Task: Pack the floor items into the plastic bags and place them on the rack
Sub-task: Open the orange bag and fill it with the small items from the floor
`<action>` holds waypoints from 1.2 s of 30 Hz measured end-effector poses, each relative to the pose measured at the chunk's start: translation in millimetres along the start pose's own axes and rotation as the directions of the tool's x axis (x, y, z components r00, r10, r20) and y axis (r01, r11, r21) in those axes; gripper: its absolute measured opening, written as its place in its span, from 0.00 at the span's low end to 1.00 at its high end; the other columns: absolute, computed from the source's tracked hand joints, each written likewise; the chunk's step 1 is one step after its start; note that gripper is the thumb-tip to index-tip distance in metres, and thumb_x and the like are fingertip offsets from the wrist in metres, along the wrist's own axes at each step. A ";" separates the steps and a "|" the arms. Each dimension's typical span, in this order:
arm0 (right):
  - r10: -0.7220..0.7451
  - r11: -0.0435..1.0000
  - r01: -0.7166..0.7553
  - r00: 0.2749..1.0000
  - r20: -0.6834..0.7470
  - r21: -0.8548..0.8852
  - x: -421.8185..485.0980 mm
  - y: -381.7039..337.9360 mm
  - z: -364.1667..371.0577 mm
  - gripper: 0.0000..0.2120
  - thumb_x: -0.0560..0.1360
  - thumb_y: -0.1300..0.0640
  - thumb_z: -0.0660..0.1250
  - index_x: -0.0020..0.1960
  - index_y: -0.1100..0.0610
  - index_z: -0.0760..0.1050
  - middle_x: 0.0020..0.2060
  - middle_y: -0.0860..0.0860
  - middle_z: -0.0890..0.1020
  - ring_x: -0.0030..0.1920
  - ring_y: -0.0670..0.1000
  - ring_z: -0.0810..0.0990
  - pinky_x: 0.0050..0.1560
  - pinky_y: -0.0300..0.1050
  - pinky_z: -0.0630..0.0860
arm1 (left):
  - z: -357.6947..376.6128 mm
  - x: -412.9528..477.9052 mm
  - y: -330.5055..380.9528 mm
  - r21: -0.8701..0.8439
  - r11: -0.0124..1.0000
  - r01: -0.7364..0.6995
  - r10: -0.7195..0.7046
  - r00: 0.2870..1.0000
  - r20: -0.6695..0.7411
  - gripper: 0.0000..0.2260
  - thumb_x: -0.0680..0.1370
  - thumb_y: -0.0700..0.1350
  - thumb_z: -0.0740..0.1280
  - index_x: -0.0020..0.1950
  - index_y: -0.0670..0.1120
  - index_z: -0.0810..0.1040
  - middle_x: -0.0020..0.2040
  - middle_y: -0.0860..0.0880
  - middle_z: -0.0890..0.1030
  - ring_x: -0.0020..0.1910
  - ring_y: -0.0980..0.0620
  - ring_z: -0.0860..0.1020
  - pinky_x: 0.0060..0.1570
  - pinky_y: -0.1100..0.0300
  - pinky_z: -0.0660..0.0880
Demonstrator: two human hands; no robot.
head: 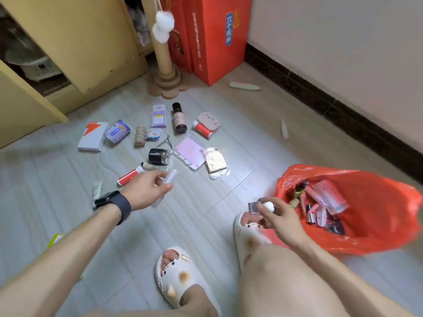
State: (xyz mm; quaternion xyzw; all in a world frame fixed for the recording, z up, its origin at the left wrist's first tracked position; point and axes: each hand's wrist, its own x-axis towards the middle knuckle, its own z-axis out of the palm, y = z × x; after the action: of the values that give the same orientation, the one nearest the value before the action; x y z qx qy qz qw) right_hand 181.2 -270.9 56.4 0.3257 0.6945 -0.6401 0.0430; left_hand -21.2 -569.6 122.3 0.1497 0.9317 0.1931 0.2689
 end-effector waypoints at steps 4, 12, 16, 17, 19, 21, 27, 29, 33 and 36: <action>0.117 0.992 -0.098 0.955 -0.274 0.082 -27.0 31.7 -76.5 0.05 0.75 0.57 0.72 0.51 0.53 0.80 0.38 0.51 0.85 0.32 0.47 0.81 0.37 0.45 0.78 | -8.1 20.7 78.7 0.261 0.944 -0.202 0.193 0.979 0.059 0.15 0.78 0.53 0.66 0.63 0.51 0.76 0.50 0.50 0.81 0.50 0.46 0.78 0.50 0.55 0.74; 0.177 0.890 -0.333 0.881 -0.438 -0.310 -19.5 83.4 -161.8 0.17 0.73 0.45 0.72 0.55 0.51 0.71 0.48 0.50 0.81 0.48 0.54 0.80 0.45 0.47 0.72 | 59.9 47.1 225.8 0.293 0.837 -0.462 0.437 0.887 0.150 0.12 0.79 0.55 0.62 0.58 0.50 0.76 0.50 0.48 0.81 0.49 0.44 0.78 0.48 0.52 0.75; 0.157 0.803 -0.305 0.937 -0.313 -0.512 6.6 85.8 -160.4 0.16 0.72 0.45 0.73 0.54 0.51 0.74 0.47 0.52 0.83 0.46 0.54 0.79 0.43 0.45 0.70 | 125.1 44.3 252.9 0.168 0.866 -0.472 0.440 0.877 0.193 0.14 0.78 0.56 0.64 0.53 0.47 0.78 0.48 0.47 0.81 0.49 0.44 0.78 0.46 0.52 0.76; 0.148 0.792 -0.287 0.947 -0.286 -0.539 13.6 85.9 -158.0 0.15 0.72 0.46 0.73 0.54 0.51 0.75 0.46 0.52 0.84 0.47 0.55 0.80 0.44 0.46 0.72 | 140.1 43.8 253.9 0.116 0.884 -0.454 0.427 0.882 0.200 0.15 0.77 0.57 0.65 0.53 0.46 0.79 0.47 0.47 0.81 0.48 0.44 0.78 0.47 0.51 0.76; 0.115 0.778 -0.242 0.962 -0.247 -0.580 25.6 85.4 -153.5 0.12 0.73 0.49 0.72 0.53 0.50 0.76 0.46 0.53 0.84 0.48 0.56 0.81 0.46 0.48 0.75 | 162.9 41.8 251.9 0.018 0.917 -0.398 0.386 0.900 0.202 0.15 0.74 0.57 0.69 0.53 0.49 0.80 0.48 0.50 0.82 0.48 0.48 0.78 0.49 0.51 0.76; 0.081 0.757 -0.196 0.975 -0.209 -0.624 36.4 86.6 -149.3 0.10 0.74 0.51 0.71 0.53 0.51 0.76 0.48 0.53 0.82 0.48 0.56 0.81 0.44 0.45 0.72 | 178.1 42.1 246.3 -0.046 0.939 -0.340 0.342 0.920 0.193 0.15 0.73 0.58 0.70 0.54 0.52 0.81 0.49 0.52 0.81 0.48 0.50 0.78 0.49 0.53 0.76; -0.110 0.632 -0.030 0.986 -0.129 -0.774 48.9 104.4 -146.4 0.11 0.79 0.56 0.63 0.61 0.52 0.76 0.55 0.53 0.81 0.53 0.56 0.79 0.43 0.46 0.71 | 189.5 50.3 236.4 -0.052 0.945 -0.323 0.327 0.924 0.196 0.15 0.71 0.60 0.71 0.54 0.55 0.80 0.48 0.53 0.80 0.46 0.51 0.78 0.47 0.53 0.77; -0.121 0.642 -0.038 0.981 -0.150 -0.766 49.2 104.8 -146.6 0.11 0.79 0.53 0.64 0.61 0.53 0.76 0.56 0.52 0.80 0.53 0.56 0.79 0.46 0.49 0.74 | 188.2 53.7 237.7 -0.048 0.940 -0.338 0.341 0.921 0.189 0.14 0.71 0.60 0.71 0.54 0.57 0.79 0.48 0.53 0.78 0.48 0.51 0.78 0.47 0.53 0.77; -0.029 0.874 -0.177 0.911 -0.411 -0.453 35.8 87.8 -140.9 0.08 0.78 0.47 0.65 0.52 0.49 0.79 0.44 0.44 0.83 0.50 0.52 0.82 0.46 0.44 0.74 | 194.6 53.4 244.0 -0.004 0.908 -0.418 0.413 0.895 0.171 0.14 0.72 0.59 0.70 0.56 0.60 0.79 0.49 0.55 0.75 0.51 0.50 0.76 0.44 0.57 0.72; 0.206 0.977 -0.179 0.937 -0.282 0.120 19.8 63.1 -137.3 0.14 0.81 0.42 0.61 0.52 0.50 0.81 0.43 0.49 0.87 0.46 0.53 0.86 0.48 0.46 0.81 | 203.4 50.0 254.8 0.046 0.872 -0.488 0.471 0.861 0.191 0.14 0.73 0.58 0.69 0.58 0.60 0.79 0.52 0.54 0.76 0.54 0.50 0.76 0.44 0.59 0.68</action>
State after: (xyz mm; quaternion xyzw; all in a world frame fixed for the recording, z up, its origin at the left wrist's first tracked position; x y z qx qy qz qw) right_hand 246.8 -139.1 16.9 0.4849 0.6276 -0.6089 -0.0128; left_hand 96.6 -269.3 53.5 0.4054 0.8459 0.1964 0.2854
